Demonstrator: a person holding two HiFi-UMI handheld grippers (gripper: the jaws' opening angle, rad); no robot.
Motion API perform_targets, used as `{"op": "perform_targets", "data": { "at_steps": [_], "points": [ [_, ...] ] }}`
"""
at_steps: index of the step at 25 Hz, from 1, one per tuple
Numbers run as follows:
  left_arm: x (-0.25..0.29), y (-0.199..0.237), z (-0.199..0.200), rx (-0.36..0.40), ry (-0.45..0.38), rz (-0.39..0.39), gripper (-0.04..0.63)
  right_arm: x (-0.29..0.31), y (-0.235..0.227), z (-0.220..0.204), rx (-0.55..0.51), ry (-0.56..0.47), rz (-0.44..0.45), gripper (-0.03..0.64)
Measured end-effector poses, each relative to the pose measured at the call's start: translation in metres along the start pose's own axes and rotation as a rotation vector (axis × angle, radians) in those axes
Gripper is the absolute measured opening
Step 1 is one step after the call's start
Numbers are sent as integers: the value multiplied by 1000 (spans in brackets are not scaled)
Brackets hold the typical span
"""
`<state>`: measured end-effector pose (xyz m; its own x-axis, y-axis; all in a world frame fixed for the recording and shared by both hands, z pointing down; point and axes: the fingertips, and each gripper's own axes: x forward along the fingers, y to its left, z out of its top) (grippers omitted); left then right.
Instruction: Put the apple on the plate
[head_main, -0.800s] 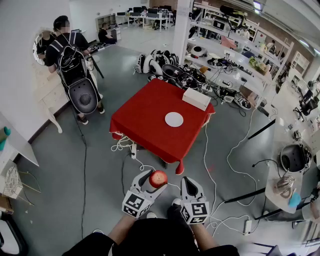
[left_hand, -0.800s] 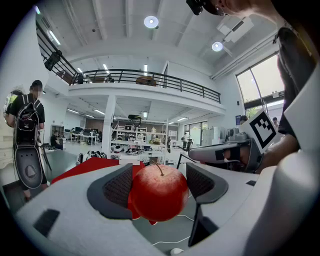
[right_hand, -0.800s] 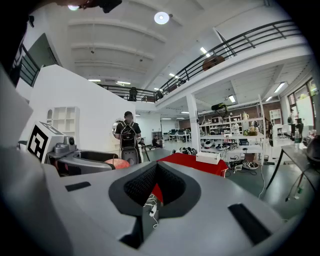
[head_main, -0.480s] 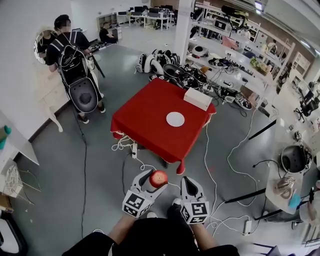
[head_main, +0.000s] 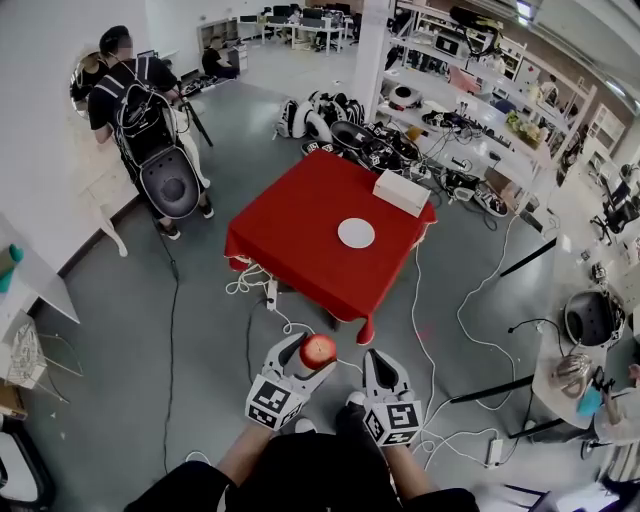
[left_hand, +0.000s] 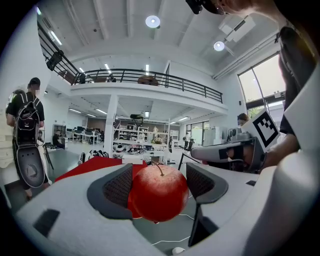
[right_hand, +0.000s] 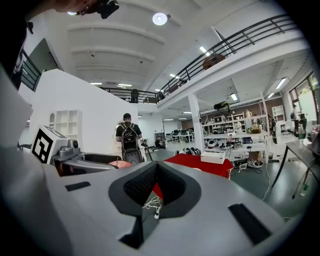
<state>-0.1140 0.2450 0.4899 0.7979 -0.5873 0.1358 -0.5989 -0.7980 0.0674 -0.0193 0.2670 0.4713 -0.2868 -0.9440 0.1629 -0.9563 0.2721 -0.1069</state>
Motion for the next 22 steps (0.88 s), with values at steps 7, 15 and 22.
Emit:
{"op": "perform_targets", "data": {
  "at_steps": [7,15,22],
  "points": [
    [-2,3,-6,-10,5,9,334,-4,4,-7,-3,18,4,11],
    [24,19,0,7,16,12,333,17,-16,-9,22,31,0,11],
    [63,57,-2,10,49,27,333,75,-36,-5,33,44,31,11]
  ]
}}
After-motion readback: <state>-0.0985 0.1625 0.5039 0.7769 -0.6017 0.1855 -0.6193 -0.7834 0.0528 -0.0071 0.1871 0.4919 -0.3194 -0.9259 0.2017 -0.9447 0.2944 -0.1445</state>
